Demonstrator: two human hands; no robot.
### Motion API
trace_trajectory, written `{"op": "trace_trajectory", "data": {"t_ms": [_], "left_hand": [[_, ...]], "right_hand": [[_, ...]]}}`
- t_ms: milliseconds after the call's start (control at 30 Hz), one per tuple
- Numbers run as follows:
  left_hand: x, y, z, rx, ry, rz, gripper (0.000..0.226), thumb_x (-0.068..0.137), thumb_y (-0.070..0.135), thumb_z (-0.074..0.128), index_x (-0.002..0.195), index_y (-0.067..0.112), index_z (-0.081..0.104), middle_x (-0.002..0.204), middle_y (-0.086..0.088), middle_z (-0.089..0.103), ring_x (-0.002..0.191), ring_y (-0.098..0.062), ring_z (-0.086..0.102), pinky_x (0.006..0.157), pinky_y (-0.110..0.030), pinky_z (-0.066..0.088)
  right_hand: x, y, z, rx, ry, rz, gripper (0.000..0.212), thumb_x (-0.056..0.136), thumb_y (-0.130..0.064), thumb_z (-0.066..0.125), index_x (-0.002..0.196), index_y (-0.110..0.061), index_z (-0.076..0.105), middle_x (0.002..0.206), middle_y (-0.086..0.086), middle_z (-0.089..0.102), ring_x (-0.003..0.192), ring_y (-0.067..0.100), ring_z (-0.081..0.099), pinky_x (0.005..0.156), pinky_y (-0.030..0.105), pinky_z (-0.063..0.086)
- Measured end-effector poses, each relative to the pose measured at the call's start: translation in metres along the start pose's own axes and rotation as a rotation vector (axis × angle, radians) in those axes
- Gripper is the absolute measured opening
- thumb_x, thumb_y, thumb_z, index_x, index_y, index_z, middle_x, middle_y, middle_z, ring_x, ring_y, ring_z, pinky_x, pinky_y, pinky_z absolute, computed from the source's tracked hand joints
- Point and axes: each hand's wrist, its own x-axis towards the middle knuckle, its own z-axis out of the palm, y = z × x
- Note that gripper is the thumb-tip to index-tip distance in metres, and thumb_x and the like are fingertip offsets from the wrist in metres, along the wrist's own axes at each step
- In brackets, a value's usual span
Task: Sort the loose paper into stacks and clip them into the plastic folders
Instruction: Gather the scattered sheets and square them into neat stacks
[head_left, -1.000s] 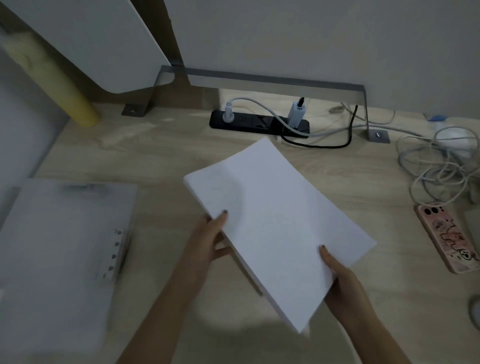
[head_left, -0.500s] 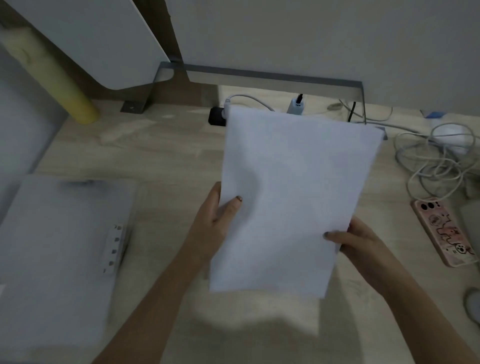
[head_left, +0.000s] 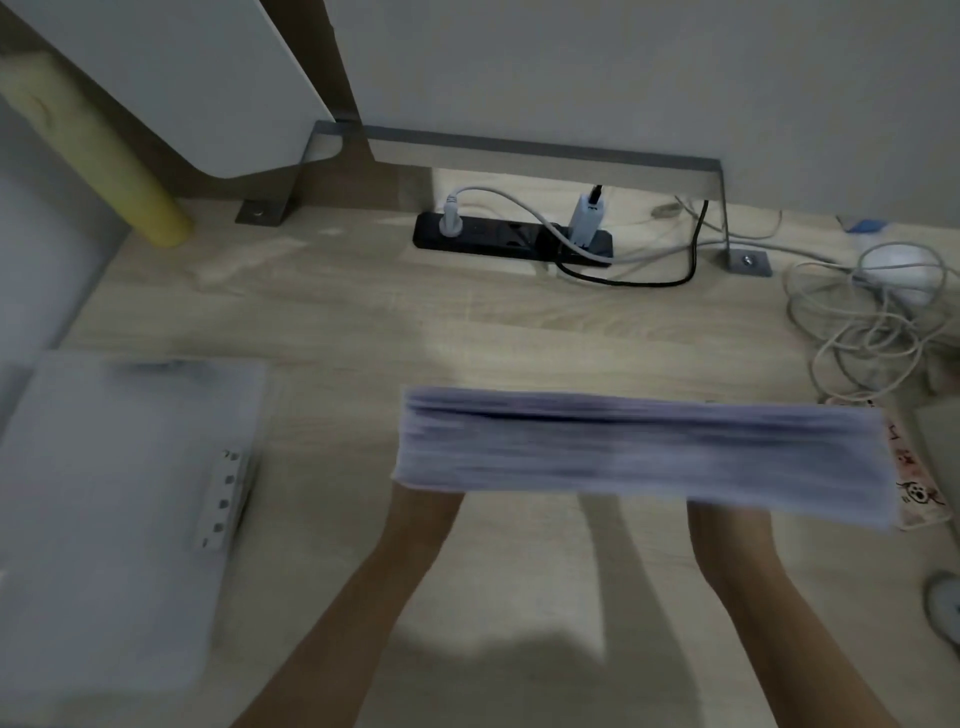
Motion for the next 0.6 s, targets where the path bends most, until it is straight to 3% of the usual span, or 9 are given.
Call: {"op": "trace_trajectory", "data": {"t_ms": [67, 133, 200, 267, 333, 433, 533, 600], "left_hand": [[-0.003, 0.006, 0.005, 0.004, -0.068, 0.073, 0.024, 0.086, -0.013, 0.049, 0.088, 0.011, 0.055, 0.057, 0.014, 0.060, 0.056, 0.017, 0.056, 0.056, 0.000, 0.040], [-0.003, 0.003, 0.008, 0.014, -0.040, 0.066, 0.032, 0.086, -0.014, 0.047, 0.101, 0.015, 0.052, 0.060, 0.023, 0.065, 0.064, 0.021, 0.057, 0.060, 0.001, 0.041], [-0.002, 0.003, 0.006, 0.034, -0.042, 0.027, 0.034, 0.088, -0.012, 0.047, 0.093, 0.021, 0.052, 0.058, 0.028, 0.064, 0.064, 0.022, 0.056, 0.058, 0.002, 0.040], [-0.001, 0.004, 0.007, 0.082, -0.045, -0.019, 0.026, 0.089, -0.009, 0.049, 0.093, 0.016, 0.053, 0.065, 0.018, 0.060, 0.060, 0.023, 0.054, 0.054, 0.003, 0.039], [-0.002, 0.010, 0.010, 0.093, -0.027, -0.043, 0.020, 0.090, -0.007, 0.048, 0.097, 0.012, 0.050, 0.073, 0.009, 0.051, 0.057, 0.022, 0.053, 0.051, 0.003, 0.037], [0.003, 0.014, 0.010, 0.087, -0.023, -0.059, 0.018, 0.091, -0.003, 0.049, 0.090, 0.014, 0.052, 0.070, 0.007, 0.048, 0.058, 0.003, 0.054, 0.052, -0.003, 0.038], [0.005, 0.022, 0.020, 0.077, -0.043, 0.088, 0.007, 0.086, -0.003, 0.057, 0.092, -0.001, 0.061, 0.059, 0.001, 0.048, 0.051, 0.009, 0.052, 0.052, -0.003, 0.037], [0.005, 0.023, 0.030, 0.029, -0.046, 0.106, 0.016, 0.076, 0.007, 0.059, 0.089, -0.001, 0.059, 0.059, 0.009, 0.049, 0.049, 0.012, 0.050, 0.049, -0.002, 0.036]], "right_hand": [[0.002, -0.004, 0.003, 0.059, -0.026, 0.006, 0.024, 0.085, 0.004, 0.050, 0.085, -0.016, 0.062, 0.087, -0.001, 0.063, 0.088, 0.016, 0.055, 0.086, 0.036, 0.041], [0.002, -0.007, 0.002, -0.003, -0.029, 0.004, 0.019, 0.089, 0.002, 0.047, 0.098, -0.006, 0.063, 0.099, 0.010, 0.063, 0.096, 0.023, 0.055, 0.089, 0.037, 0.041], [0.004, 0.007, -0.001, -0.057, 0.000, 0.101, 0.017, 0.093, 0.001, 0.044, 0.086, -0.003, 0.059, 0.087, 0.012, 0.057, 0.080, 0.021, 0.052, 0.078, 0.038, 0.040], [0.004, 0.018, -0.005, -0.121, 0.039, 0.204, 0.040, 0.090, 0.008, 0.040, 0.064, -0.022, 0.042, 0.069, 0.000, 0.040, 0.062, 0.012, 0.033, 0.072, 0.037, 0.028], [0.003, 0.018, -0.006, -0.074, 0.023, 0.181, 0.043, 0.089, 0.006, 0.041, 0.063, -0.028, 0.039, 0.067, -0.005, 0.034, 0.060, 0.008, 0.027, 0.072, 0.038, 0.027], [0.000, 0.002, -0.001, 0.021, -0.073, 0.052, 0.009, 0.092, -0.020, 0.053, 0.083, -0.022, 0.053, 0.085, 0.000, 0.052, 0.075, 0.016, 0.048, 0.078, 0.047, 0.043], [0.003, -0.011, -0.003, 0.108, -0.062, 0.026, 0.020, 0.078, 0.004, 0.052, 0.078, -0.016, 0.055, 0.084, 0.006, 0.053, 0.080, 0.016, 0.049, 0.070, 0.031, 0.037], [0.001, -0.012, -0.012, 0.108, -0.034, 0.037, 0.023, 0.077, 0.010, 0.044, 0.074, -0.012, 0.052, 0.078, 0.003, 0.051, 0.077, 0.014, 0.046, 0.068, 0.030, 0.033]]}}
